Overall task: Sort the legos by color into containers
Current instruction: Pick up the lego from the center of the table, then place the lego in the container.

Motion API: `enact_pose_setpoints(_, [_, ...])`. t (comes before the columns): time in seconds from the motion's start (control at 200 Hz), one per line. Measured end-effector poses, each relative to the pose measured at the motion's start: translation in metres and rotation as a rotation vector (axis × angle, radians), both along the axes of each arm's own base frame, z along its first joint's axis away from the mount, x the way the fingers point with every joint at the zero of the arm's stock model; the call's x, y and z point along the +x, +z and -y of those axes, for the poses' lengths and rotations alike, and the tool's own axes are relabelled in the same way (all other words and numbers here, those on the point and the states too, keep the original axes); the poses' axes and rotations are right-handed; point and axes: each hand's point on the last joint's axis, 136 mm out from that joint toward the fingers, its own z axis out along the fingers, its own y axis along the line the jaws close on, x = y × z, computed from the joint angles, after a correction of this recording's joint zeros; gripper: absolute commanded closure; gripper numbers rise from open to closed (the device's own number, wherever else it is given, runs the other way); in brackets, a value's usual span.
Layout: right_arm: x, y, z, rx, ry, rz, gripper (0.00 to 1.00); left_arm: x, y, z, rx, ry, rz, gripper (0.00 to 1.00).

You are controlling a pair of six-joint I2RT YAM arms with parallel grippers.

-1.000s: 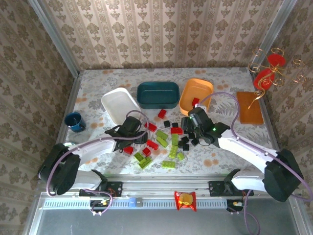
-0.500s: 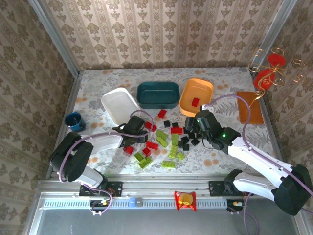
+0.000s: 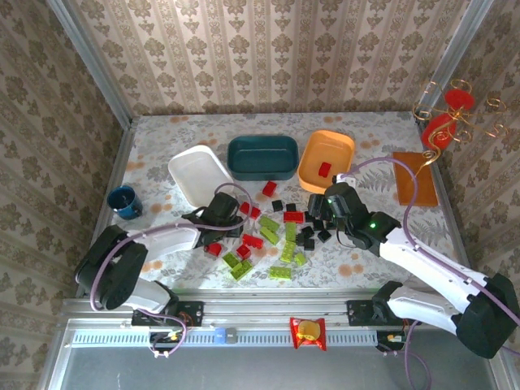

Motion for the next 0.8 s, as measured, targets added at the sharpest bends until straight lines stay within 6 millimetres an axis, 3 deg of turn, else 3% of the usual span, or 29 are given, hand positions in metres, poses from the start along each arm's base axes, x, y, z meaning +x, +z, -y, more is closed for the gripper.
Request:
enact_pose_setpoints(0.12, [0.0,0.0,0.0,-0.001,0.0,-0.001,0.29,0.0,0.028,-0.001,-0.039,0.001,0.047,0.7])
enact_pose_setpoints(0.215, [-0.001,-0.001,0.001,-0.004,0.0,-0.006,0.29,0.008,0.066,-0.009,-0.084,0.036,0.125,0.69])
enact_pose_setpoints(0.33, [-0.001,-0.002,0.001,-0.002,-0.002,-0.008,0.29,0.038,0.12,-0.037,-0.128,0.158,0.259,0.68])
enact_pose_setpoints(0.43, [-0.001,-0.003,0.0,0.001,-0.006,-0.011,0.29,0.07,0.146,-0.066,-0.114,0.284,0.342,0.69])
enact_pose_setpoints(0.525, [-0.001,-0.005,0.0,0.002,-0.01,-0.019,0.29,0.097,0.141,-0.093,-0.08,0.386,0.351,0.69])
enact_pose_setpoints(0.65, [-0.001,-0.006,0.0,0.004,-0.012,-0.021,0.29,0.121,0.102,-0.123,-0.018,0.477,0.276,0.7])
enact_pose_setpoints(0.8, [-0.002,-0.008,0.0,0.003,-0.01,-0.025,0.29,0.133,0.064,-0.124,0.012,0.477,0.186,0.7])
